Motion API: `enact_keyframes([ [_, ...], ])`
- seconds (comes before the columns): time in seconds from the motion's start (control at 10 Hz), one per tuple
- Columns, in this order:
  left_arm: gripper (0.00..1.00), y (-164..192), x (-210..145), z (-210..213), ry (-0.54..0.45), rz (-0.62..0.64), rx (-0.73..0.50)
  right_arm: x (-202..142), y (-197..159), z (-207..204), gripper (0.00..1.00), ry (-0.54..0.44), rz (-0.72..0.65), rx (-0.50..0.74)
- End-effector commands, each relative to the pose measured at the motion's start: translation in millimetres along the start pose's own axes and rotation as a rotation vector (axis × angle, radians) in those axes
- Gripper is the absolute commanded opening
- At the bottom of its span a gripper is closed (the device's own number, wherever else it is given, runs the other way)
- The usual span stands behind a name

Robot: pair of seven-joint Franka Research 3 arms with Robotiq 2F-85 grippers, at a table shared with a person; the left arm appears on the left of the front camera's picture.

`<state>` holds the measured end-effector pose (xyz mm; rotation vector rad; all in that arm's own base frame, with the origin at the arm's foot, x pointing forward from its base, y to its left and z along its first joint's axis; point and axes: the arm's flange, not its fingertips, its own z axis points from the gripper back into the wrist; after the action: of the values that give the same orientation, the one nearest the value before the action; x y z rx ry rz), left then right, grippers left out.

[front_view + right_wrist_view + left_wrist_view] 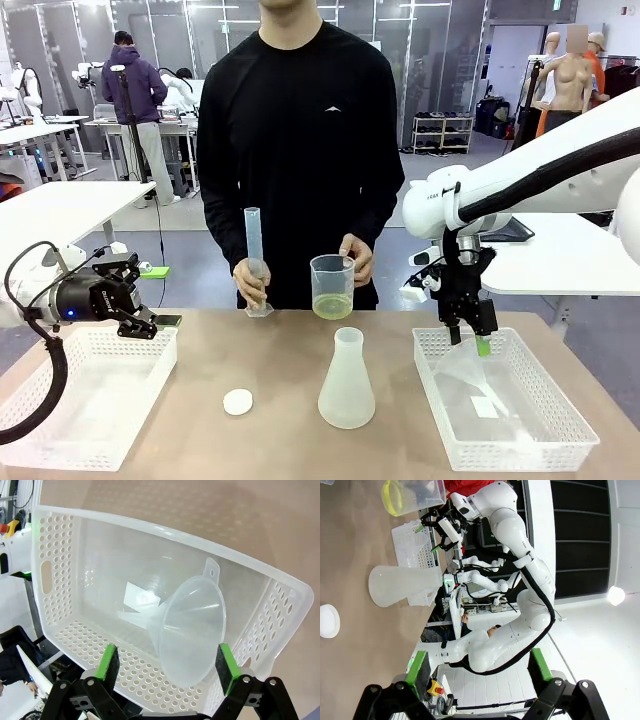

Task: Prepare the solutions needed for the experiment.
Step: Pick up the Plastic Funnel and insert it into the Big flask.

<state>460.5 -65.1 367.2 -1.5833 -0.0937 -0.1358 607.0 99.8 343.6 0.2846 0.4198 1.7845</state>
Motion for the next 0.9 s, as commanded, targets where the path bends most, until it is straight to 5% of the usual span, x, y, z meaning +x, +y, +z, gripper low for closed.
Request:
enact_keyframes([
  [0.0, 1.00, -3.2, 0.1, -0.5, 0.005, 0.002, 0.003, -5.0, -7.8, 4.6, 0.84, 0.027, 0.025, 0.010],
  [0.1, 1.00, -3.2, 0.1, -0.5, 0.005, 0.002, 0.003, -6.0, -8.6, 5.2, 0.82, 0.022, 0.022, 0.020],
  [0.2, 1.00, -3.2, 0.1, -0.5, 0.005, 0.002, 0.003, -6.9, -9.2, 4.8, 0.65, 0.019, 0.023, 0.030],
  [0.5, 1.00, -3.2, 0.1, -0.5, 0.005, 0.002, 0.003, -7.7, -9.4, 3.0, 0.45, 0.002, 0.016, 0.050],
  [0.8, 1.00, -3.2, 0.1, -0.5, 0.005, 0.002, 0.003, -8.6, -7.2, 3.0, 0.10, 0.005, 0.004, 0.062],
])
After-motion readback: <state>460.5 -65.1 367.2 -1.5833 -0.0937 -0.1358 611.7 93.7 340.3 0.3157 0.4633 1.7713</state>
